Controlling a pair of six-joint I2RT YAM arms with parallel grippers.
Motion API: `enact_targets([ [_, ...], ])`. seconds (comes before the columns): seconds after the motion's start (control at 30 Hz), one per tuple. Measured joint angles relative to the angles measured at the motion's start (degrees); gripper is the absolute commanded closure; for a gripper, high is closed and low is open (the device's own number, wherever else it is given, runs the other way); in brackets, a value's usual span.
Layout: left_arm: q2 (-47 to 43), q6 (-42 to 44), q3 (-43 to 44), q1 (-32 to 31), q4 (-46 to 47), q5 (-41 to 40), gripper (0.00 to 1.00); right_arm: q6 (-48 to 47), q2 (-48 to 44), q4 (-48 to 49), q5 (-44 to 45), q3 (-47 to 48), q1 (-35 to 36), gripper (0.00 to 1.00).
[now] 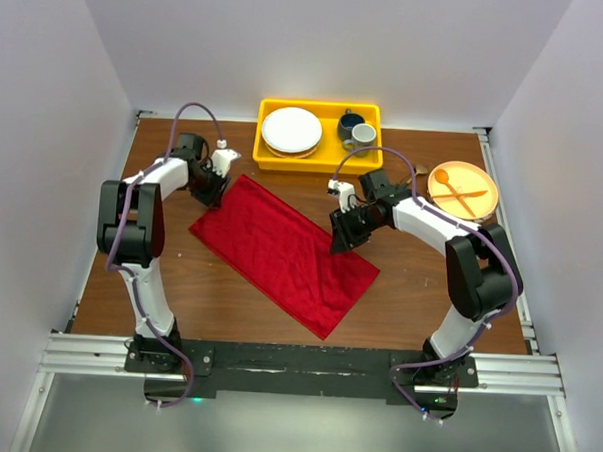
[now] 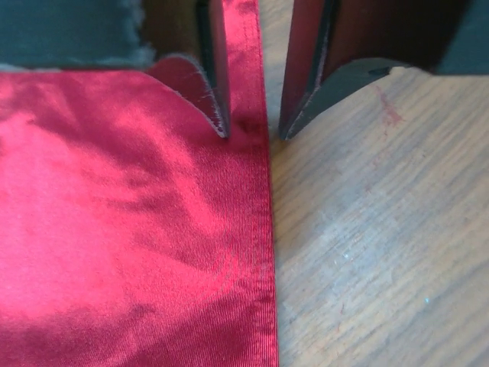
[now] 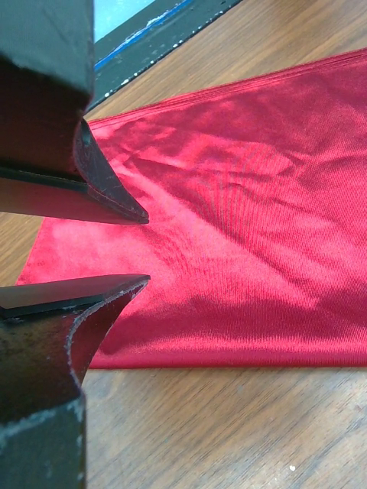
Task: Fold the napkin into a case and place the utensils inside
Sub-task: Pick up the rectangle-folded napkin at the center of the board, then fold the rectangle-folded napkin at the center of the board.
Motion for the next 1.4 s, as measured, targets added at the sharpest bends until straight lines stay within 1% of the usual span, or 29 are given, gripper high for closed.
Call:
enact_targets([
  [0.07,0.0,0.1,-0.2,-0.5,0.9,-1.2,0.71,0.0,0.0,0.0,0.0,0.0,0.0,0.63],
  [0.1,0.0,0.1,-0.2,-0.7,1.0,-1.6,0.76,0.0,0.0,0.0,0.0,0.0,0.0,0.63],
  [0.17,0.0,0.2,-0.2,-0.9,1.3,-2.3,0.80,0.0,0.0,0.0,0.0,0.0,0.0,0.63],
  [0.3,0.0,0.5,-0.2,-0.9,1.5,-2.7,0.95,0.0,0.0,-0.2,-0.1,0.0,0.0,0.63],
  [0.37,0.0,0.7,0.1,-0.9,1.4,-2.7,1.00,0.0,0.0,-0.2,-0.1,0.0,0.0,0.63],
  [0.67,0.0,0.9,0.7,-1.2,0.1,-1.6,1.00,0.3,0.0,-0.4,-0.1,0.0,-0.1,0.63],
  [0.8,-1.5,0.9,0.7,-2.6,-1.4,-0.2,1.00,0.5,0.0,-0.8,-0.3,0.0,-0.7,0.63],
  [1.1,-11.2,0.2,0.7,-10.1,-2.5,2.0,1.00,0.9,0.0,-1.7,-0.6,0.3,-3.0,0.63],
  [1.3,-12.3,-2.3,0.5,-15.0,-4.1,4.2,1.00,0.9,0.0,-3.0,-1.4,0.7,-5.1,0.64],
  [1.4,-12.6,-4.4,-0.8,-19.0,-4.4,5.5,1.00,0.9,0.0,-4.1,-1.6,1.0,-7.0,0.64],
])
